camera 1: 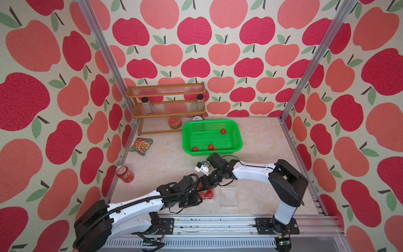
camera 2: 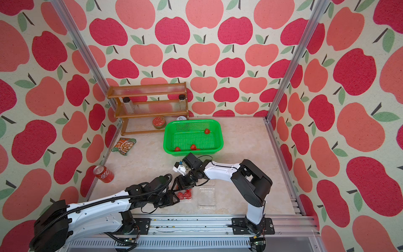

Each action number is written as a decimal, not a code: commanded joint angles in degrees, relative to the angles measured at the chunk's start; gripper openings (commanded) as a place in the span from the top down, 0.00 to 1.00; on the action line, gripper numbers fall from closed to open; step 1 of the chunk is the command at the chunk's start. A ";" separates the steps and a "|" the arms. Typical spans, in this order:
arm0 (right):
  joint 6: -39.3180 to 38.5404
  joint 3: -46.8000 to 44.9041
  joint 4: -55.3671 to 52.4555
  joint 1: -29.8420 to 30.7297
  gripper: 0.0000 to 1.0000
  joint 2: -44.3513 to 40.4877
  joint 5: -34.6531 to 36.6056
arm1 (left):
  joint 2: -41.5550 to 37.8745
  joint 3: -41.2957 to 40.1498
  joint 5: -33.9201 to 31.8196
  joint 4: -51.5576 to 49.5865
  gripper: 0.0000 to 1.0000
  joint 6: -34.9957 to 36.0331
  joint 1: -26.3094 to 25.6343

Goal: Pack strawberries into containers
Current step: Close the packing box at the center of the board.

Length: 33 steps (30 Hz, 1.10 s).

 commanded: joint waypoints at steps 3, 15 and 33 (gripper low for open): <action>1.18 -1.76 -0.77 -0.04 0.35 1.16 1.33 | 1.83 0.80 -1.79 -3.12 0.62 0.04 -0.64; 1.45 -2.90 0.25 -0.65 0.35 0.79 0.74 | 6.70 2.06 -2.69 -4.07 0.70 0.44 -1.38; 1.70 -3.67 -2.72 -2.42 0.35 -8.01 1.29 | -4.78 8.89 -7.99 -10.45 0.48 4.34 -1.03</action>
